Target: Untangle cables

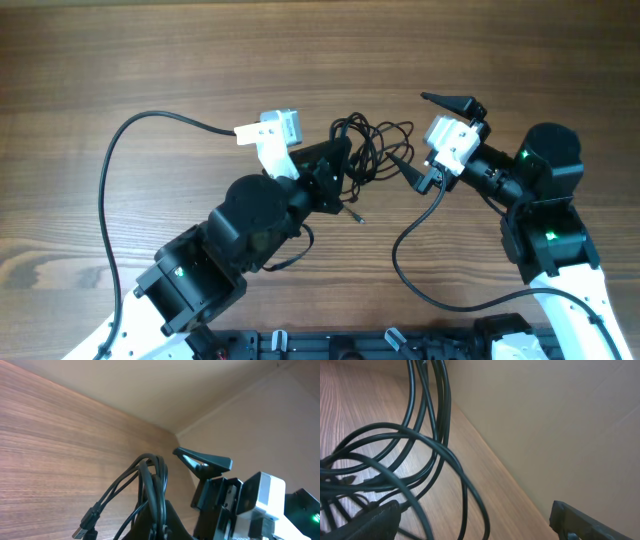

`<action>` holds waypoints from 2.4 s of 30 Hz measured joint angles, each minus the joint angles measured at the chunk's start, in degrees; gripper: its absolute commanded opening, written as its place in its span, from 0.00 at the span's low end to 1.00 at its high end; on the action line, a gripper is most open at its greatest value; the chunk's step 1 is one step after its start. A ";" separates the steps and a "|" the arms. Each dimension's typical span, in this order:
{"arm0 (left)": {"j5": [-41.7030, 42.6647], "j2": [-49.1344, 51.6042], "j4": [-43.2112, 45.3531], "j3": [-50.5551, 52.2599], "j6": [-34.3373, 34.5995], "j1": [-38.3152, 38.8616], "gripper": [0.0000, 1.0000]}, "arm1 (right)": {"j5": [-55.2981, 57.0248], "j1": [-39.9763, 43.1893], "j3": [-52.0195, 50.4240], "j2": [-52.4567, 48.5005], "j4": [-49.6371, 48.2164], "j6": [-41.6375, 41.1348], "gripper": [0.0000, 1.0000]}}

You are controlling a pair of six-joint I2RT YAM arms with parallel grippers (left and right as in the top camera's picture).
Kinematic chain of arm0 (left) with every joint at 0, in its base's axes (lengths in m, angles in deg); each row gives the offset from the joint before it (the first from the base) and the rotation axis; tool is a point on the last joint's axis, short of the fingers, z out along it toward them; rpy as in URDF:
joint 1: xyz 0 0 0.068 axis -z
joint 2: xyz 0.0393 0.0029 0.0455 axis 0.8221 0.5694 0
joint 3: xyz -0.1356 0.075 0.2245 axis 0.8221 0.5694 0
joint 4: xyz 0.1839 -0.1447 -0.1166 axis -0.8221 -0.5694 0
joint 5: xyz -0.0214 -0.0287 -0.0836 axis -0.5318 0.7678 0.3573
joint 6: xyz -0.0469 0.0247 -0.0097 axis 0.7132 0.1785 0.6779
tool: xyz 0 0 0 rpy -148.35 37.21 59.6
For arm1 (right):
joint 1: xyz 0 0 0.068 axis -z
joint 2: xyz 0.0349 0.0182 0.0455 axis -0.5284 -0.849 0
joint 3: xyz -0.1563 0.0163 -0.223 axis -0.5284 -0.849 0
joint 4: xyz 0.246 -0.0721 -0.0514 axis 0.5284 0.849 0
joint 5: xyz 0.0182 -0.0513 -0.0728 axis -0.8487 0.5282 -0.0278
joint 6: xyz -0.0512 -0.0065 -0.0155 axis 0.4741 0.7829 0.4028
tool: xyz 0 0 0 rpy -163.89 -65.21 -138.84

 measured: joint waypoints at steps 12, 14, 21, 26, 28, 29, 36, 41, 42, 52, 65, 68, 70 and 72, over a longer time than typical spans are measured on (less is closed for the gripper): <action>8.76 4.39 4.04 -0.04 0.00 -0.04 0.04 | -0.96 0.07 -0.15 -0.20 1.20 3.61 0.04; 9.22 4.74 3.98 -0.04 0.00 -0.04 0.04 | -1.16 0.11 -0.20 -0.22 1.86 3.63 0.04; 9.38 4.87 3.80 -0.04 0.00 -0.04 0.04 | -1.73 0.11 -0.20 -0.22 3.89 3.65 0.04; 9.40 4.87 3.80 -0.04 0.00 -0.04 0.04 | -1.95 0.11 -0.20 -0.22 5.49 3.21 0.50; 9.62 4.87 3.80 -0.04 0.00 -0.04 0.04 | -1.97 0.11 -0.20 -0.22 5.66 3.30 0.51; 9.68 4.87 3.80 -0.04 0.00 -0.04 0.04 | -1.97 0.11 -0.20 -0.22 5.68 3.30 0.50; 14.10 4.87 5.09 -0.04 -0.20 -0.04 0.04 | -2.32 0.11 -0.20 -0.22 5.18 3.30 0.13; 16.24 4.87 5.05 -0.04 -0.22 -0.04 0.04 | -2.36 0.11 -0.20 -0.22 4.63 3.26 0.04; 16.22 4.87 5.05 -0.04 -0.22 -0.04 0.04 | -2.36 0.11 -0.20 -0.22 4.68 3.26 0.04; -2.08 4.87 -2.71 -0.09 1.81 -0.02 0.04 | -2.34 0.11 -0.20 -0.22 6.08 -0.55 0.04; -12.79 4.55 -7.80 -0.09 7.85 -2.71 0.04 | 10.64 -0.13 -0.20 -0.20 4.85 -18.10 0.04; -12.79 3.34 -8.02 -0.09 8.02 -2.67 0.04 | 21.11 -0.52 -0.20 -0.09 6.27 -35.58 0.04; -12.76 2.23 -7.69 -0.09 8.07 -2.64 0.04 | 23.37 -0.83 -0.20 0.07 7.17 -44.44 0.04; -12.79 0.85 -7.63 -0.09 8.09 -2.62 0.04 | 24.50 -0.96 -0.20 0.22 8.07 -53.75 0.04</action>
